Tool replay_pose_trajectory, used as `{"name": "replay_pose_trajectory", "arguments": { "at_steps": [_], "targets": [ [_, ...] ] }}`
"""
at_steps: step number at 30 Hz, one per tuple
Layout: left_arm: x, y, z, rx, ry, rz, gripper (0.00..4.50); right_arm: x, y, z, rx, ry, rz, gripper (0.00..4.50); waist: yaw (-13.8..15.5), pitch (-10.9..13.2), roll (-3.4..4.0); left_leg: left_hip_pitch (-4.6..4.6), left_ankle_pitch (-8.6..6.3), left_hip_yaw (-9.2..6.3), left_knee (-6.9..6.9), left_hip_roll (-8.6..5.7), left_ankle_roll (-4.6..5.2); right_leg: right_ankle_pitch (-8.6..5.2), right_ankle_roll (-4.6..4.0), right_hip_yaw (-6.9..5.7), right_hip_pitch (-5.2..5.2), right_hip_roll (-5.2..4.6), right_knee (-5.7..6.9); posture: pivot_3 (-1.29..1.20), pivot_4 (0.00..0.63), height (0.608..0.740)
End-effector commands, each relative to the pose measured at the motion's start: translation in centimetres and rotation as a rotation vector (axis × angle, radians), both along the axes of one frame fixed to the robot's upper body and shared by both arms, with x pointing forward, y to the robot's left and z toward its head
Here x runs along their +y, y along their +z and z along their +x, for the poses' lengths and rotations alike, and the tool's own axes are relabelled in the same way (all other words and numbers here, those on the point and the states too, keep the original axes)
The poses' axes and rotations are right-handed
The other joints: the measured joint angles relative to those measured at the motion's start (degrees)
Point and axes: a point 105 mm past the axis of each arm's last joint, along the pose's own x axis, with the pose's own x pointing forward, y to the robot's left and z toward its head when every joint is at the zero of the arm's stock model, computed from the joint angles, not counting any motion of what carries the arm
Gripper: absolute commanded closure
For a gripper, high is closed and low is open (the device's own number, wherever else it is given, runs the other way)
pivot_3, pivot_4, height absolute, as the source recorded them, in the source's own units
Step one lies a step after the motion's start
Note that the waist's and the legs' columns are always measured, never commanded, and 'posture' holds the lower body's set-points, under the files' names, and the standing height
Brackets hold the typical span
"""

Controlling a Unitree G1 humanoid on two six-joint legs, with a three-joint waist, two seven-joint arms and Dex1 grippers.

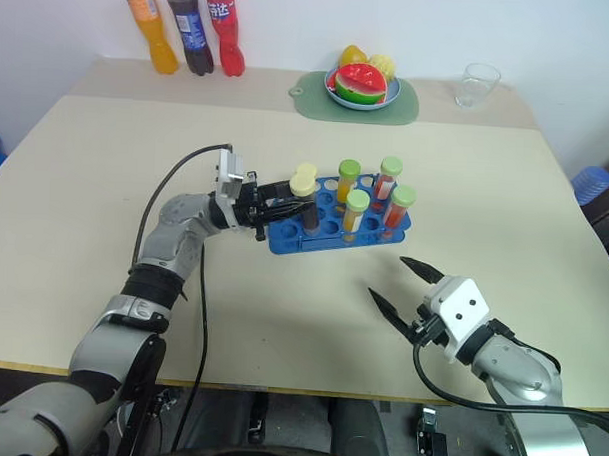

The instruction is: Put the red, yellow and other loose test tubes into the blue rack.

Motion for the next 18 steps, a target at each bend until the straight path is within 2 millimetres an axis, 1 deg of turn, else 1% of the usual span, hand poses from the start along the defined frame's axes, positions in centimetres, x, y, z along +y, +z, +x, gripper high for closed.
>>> {"name": "replay_pose_trajectory", "arguments": {
  "at_steps": [1,10,18],
  "targets": [
    [0.37,-1.24,-0.1,0.046,0.009,0.032,2.93,0.06,0.49,0.0,-0.027,0.002,0.003,0.7,0.0,0.0,0.0,0.0,0.0,0.0,0.0,0.0,0.0,0.0,0.0,0.0,0.0,0.0,0.0,0.0,0.15,0.74],
    [0.39,-0.77,-0.1,0.043,0.01,0.02,2.93,0.22,0.38,0.11,-0.026,0.005,0.006,0.7,0.0,0.0,0.0,0.0,0.0,0.0,0.0,0.0,0.0,0.0,0.0,0.0,0.0,0.0,0.0,0.0,0.15,0.74],
    [0.66,-0.75,0.13,0.032,0.026,0.036,2.93,0.27,0.35,0.14,-0.027,0.007,0.006,0.7,0.0,0.0,-0.01,-0.05,0.0,0.0,-0.01,0.01,0.0,0.0,0.0,0.0,-0.08,0.02,0.02,0.0,0.15,0.74]
  ]
}}
